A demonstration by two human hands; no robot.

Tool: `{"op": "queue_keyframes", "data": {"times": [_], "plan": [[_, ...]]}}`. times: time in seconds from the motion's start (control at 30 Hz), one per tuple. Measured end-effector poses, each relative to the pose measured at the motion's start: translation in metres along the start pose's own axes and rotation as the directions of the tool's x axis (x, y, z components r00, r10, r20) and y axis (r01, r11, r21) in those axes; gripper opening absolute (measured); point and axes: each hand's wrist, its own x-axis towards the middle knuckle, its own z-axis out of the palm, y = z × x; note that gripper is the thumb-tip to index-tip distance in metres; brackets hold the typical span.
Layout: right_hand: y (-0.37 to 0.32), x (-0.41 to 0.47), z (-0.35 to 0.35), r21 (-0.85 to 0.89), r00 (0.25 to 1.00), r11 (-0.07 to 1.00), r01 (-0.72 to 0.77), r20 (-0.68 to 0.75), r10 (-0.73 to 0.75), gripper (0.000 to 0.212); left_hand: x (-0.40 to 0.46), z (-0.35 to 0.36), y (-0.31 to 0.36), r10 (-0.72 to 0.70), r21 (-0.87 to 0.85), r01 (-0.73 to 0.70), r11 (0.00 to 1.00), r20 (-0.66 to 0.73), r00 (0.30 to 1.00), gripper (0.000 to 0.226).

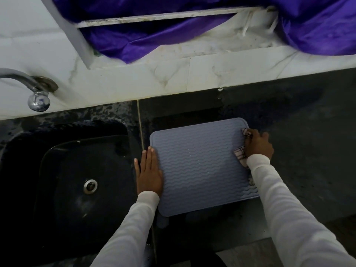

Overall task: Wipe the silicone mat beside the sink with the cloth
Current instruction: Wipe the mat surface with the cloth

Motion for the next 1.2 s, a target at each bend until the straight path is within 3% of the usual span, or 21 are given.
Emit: {"op": "queue_keyframes", "data": {"times": [0.1, 0.23, 0.43, 0.57, 0.83, 1.0, 1.2], "plan": [[-0.027, -0.006, -0.006, 0.048, 1.0, 0.999, 0.018, 0.018, -0.019, 0.032, 0.0, -0.001, 0.002, 0.001, -0.007, -0.001, 1.0, -0.022, 1.0, 0.067], [-0.111, -0.041, 0.002, 0.145, 0.97, 0.962, 0.233, 0.037, -0.24, 0.032, -0.001, -0.002, 0.0, 0.004, 0.009, -0.004, 1.0, -0.009, 1.0, 0.071], [-0.234, -0.132, 0.042, 0.162, 0.787, 0.791, 0.59, 0.104, -0.608, 0.03, 0.003, 0.002, -0.003, 0.002, 0.027, -0.003, 1.0, 0.025, 1.0, 0.065], [-0.25, -0.143, 0.069, 0.081, 0.777, 0.816, 0.573, 0.263, -0.572, 0.033, 0.0, 0.007, -0.004, 0.035, 0.13, -0.044, 0.991, 0.065, 0.997, 0.072], [-0.24, -0.133, 0.072, -0.008, 0.75, 0.766, 0.643, 0.211, -0.627, 0.029, 0.001, 0.005, -0.002, 0.034, 0.049, -0.033, 0.998, -0.01, 0.999, 0.063], [-0.215, -0.101, 0.061, -0.052, 0.842, 0.849, 0.526, 0.174, -0.511, 0.03, 0.003, 0.009, -0.005, -0.008, 0.02, 0.009, 1.0, -0.034, 0.999, 0.067], [-0.132, -0.019, 0.032, -0.088, 0.939, 0.936, 0.342, 0.082, -0.335, 0.026, 0.001, 0.006, -0.002, -0.018, -0.057, 0.014, 0.998, -0.065, 0.998, 0.069]]}}
